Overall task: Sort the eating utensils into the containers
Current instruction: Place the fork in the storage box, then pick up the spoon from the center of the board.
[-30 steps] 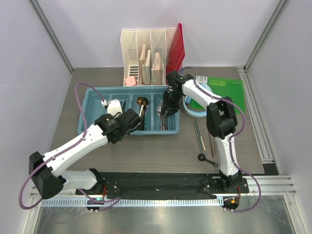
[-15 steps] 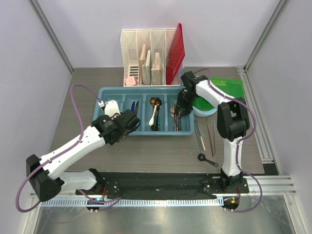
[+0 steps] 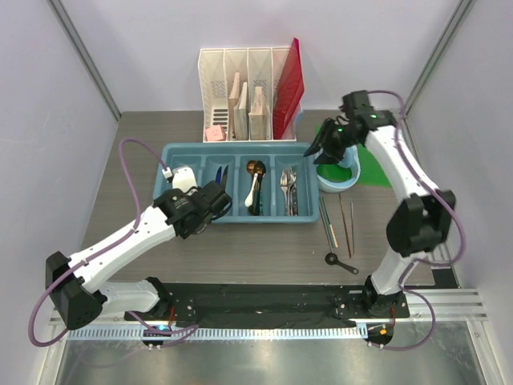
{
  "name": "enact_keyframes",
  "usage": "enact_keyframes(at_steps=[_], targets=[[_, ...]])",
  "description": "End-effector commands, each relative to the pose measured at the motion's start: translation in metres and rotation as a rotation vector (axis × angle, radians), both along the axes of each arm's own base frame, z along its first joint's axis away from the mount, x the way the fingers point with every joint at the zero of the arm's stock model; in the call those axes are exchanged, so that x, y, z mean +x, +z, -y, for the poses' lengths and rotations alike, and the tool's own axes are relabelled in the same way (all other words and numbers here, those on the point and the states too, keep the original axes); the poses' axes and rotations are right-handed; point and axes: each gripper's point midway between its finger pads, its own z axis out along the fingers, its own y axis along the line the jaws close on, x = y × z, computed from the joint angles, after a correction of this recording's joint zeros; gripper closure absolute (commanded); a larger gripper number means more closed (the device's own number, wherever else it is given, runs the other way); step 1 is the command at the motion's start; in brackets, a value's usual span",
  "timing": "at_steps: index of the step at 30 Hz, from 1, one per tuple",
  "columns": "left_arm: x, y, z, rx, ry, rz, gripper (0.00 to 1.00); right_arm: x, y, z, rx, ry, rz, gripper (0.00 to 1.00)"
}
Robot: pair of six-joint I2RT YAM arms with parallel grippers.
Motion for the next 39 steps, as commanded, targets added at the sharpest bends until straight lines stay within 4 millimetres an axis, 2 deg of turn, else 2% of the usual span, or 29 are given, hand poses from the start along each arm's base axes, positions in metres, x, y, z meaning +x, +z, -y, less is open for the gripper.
enact_keyframes(at_steps=[1,2,3,5,8,9,11,12,13,16,18,22,26,29,31,36,39], targets=[[0.004,0.002,-0.004,0.003,0.022,0.034,0.49,-0.055,-0.025,0.051,-0.013,-0.062,-0.171,0.54],[0.005,0.002,-0.002,0.002,0.015,0.038,0.49,-0.074,-0.038,0.056,-0.024,-0.054,-0.219,0.54],[0.006,0.002,-0.002,0.002,0.012,0.038,0.49,-0.083,-0.045,0.061,-0.056,-0.043,-0.225,0.54],[0.007,0.001,-0.001,0.007,0.006,0.034,0.48,-0.100,-0.050,0.069,-0.100,-0.047,-0.220,0.54],[0.007,-0.001,0.002,0.006,-0.002,0.023,0.48,-0.114,-0.060,0.083,-0.176,-0.055,-0.223,0.54],[0.007,-0.002,0.002,0.008,-0.004,0.020,0.48,-0.123,-0.058,0.085,-0.188,-0.042,-0.220,0.54],[0.006,-0.005,0.003,0.006,-0.007,0.012,0.48,-0.146,-0.070,0.093,-0.238,-0.022,-0.263,0.54],[0.006,-0.006,0.005,0.001,-0.015,0.009,0.48,-0.155,-0.065,0.098,-0.260,-0.027,-0.228,0.54],[0.006,-0.006,0.005,0.001,-0.018,0.008,0.48,-0.171,-0.077,0.104,-0.292,-0.029,-0.263,0.54],[0.011,-0.006,0.011,-0.008,-0.032,0.016,0.48,-0.204,-0.081,0.099,-0.261,-0.005,-0.246,0.53],[0.012,-0.010,0.015,-0.014,-0.042,0.010,0.48,-0.217,-0.083,0.098,-0.252,-0.007,-0.243,0.52],[0.018,-0.018,0.030,-0.014,-0.084,-0.034,0.49,-0.245,-0.094,0.112,-0.316,-0.075,-0.269,0.43],[0.027,-0.015,0.041,0.001,-0.112,-0.049,0.50,-0.249,-0.099,0.100,-0.247,-0.088,-0.279,0.39],[0.029,-0.016,0.042,0.003,-0.100,-0.043,0.50,-0.249,-0.103,0.100,-0.243,-0.104,-0.298,0.39],[0.026,-0.016,0.036,0.009,-0.073,-0.041,0.48,-0.249,-0.106,0.101,-0.248,-0.119,-0.312,0.39],[0.025,0.006,0.018,-0.016,-0.024,0.060,0.43,-0.252,-0.119,0.094,-0.237,-0.071,-0.388,0.38],[0.022,0.009,0.010,-0.048,-0.007,0.096,0.43,-0.255,-0.126,0.091,-0.250,-0.043,-0.396,0.38]])
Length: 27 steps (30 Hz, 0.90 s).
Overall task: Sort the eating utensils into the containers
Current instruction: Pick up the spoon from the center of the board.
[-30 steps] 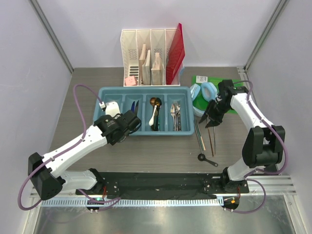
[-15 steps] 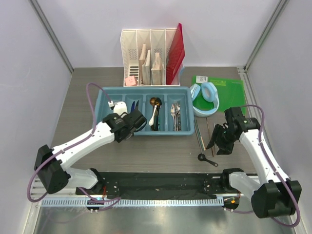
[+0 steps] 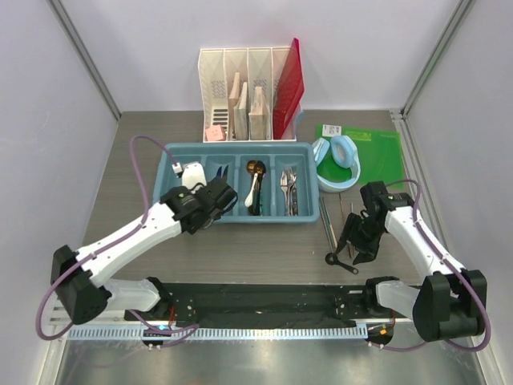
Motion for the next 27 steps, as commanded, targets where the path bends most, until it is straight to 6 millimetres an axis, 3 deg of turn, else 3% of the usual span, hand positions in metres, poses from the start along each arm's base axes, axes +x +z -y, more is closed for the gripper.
enact_keyframes(at_steps=[1,8,14,18,27], targets=[[0.001,0.020,-0.020,-0.041,0.067,0.110,0.42,0.001,-0.008,-0.006,-0.008,0.027,0.010,0.37],[-0.007,0.020,-0.033,-0.046,0.099,0.113,0.43,0.002,-0.029,-0.010,-0.057,0.091,-0.012,0.35],[-0.011,0.018,-0.037,-0.036,0.098,0.098,0.44,0.016,-0.033,-0.012,-0.068,0.098,0.017,0.35],[-0.012,0.018,-0.036,-0.037,0.094,0.094,0.44,0.011,-0.045,-0.019,-0.043,0.088,-0.040,0.35],[-0.017,0.014,-0.043,-0.018,0.098,0.084,0.45,0.023,-0.053,-0.026,-0.063,0.097,-0.055,0.36]])
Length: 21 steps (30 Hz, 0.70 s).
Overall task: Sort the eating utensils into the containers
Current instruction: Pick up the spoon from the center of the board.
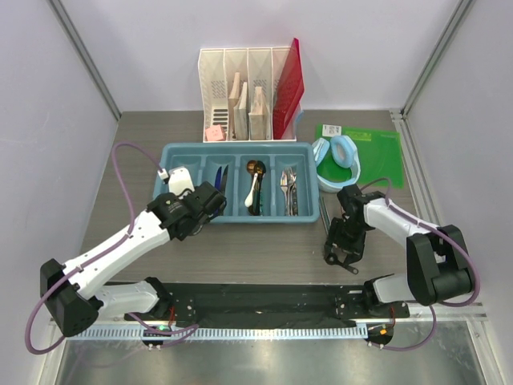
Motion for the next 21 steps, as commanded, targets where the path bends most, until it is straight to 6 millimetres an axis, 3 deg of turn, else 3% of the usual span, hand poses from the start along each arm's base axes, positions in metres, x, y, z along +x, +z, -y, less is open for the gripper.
enact_keyframes(at_steps=[1,5,8,13,17,21], targets=[[-0.003,0.005,-0.012,0.008,0.031,0.031,0.45,0.016,0.000,-0.005,-0.008,-0.012,0.035,0.36],[-0.006,0.005,-0.016,0.004,0.036,0.039,0.45,0.016,-0.003,-0.010,-0.001,-0.006,0.020,0.42],[-0.007,0.004,-0.018,0.006,0.037,0.041,0.44,0.013,-0.005,-0.010,-0.006,-0.007,0.014,0.55],[-0.008,0.002,-0.020,0.010,0.042,0.040,0.45,0.010,-0.001,-0.009,-0.007,-0.013,0.015,0.87],[-0.008,0.000,-0.018,0.003,0.041,0.043,0.44,0.009,0.009,-0.014,0.010,-0.002,0.014,0.98],[-0.006,0.001,-0.019,0.007,0.044,0.049,0.44,0.016,0.037,-0.029,0.070,0.034,0.049,0.99]])
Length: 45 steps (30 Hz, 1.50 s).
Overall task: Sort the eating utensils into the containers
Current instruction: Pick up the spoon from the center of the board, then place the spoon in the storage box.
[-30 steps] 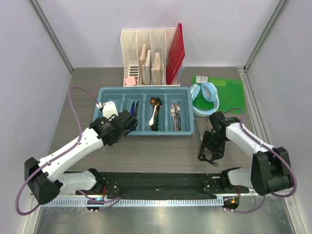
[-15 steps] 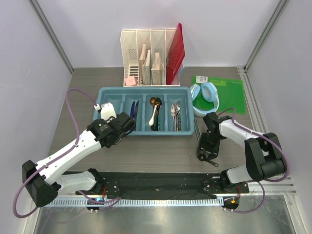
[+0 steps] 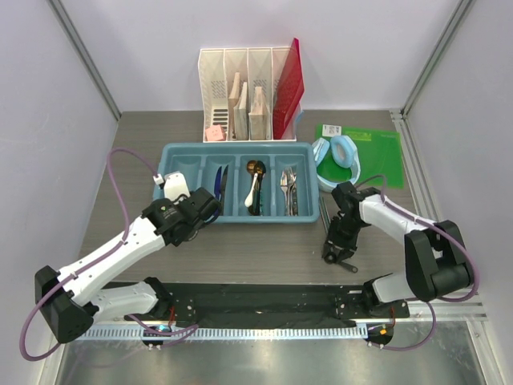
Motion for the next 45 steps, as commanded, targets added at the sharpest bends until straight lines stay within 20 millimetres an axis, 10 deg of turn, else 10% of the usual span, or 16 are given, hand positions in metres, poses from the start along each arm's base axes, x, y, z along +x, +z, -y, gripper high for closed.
enact_keyframes(at_steps=[1,8,15,27,35,45], targets=[[0.006,0.007,-0.005,-0.006,0.039,0.054,0.44,0.010,0.044,-0.019,0.083,0.036,0.067,0.99],[0.012,0.008,-0.002,-0.010,0.038,0.063,0.44,0.028,0.104,-0.051,0.206,0.105,0.169,0.99],[0.017,0.009,0.001,0.006,0.033,0.053,0.44,0.111,0.172,-0.124,0.536,-0.083,0.333,0.99],[0.005,0.029,-0.026,-0.007,0.116,0.142,0.44,0.232,0.212,-0.232,0.899,-0.411,0.343,0.99],[-0.003,0.031,-0.037,-0.012,0.136,0.154,0.44,0.263,0.171,-0.233,0.770,-0.618,0.305,0.99],[-0.003,0.031,-0.036,-0.007,0.134,0.148,0.44,0.256,0.119,-0.230,0.682,-0.718,0.180,0.99]])
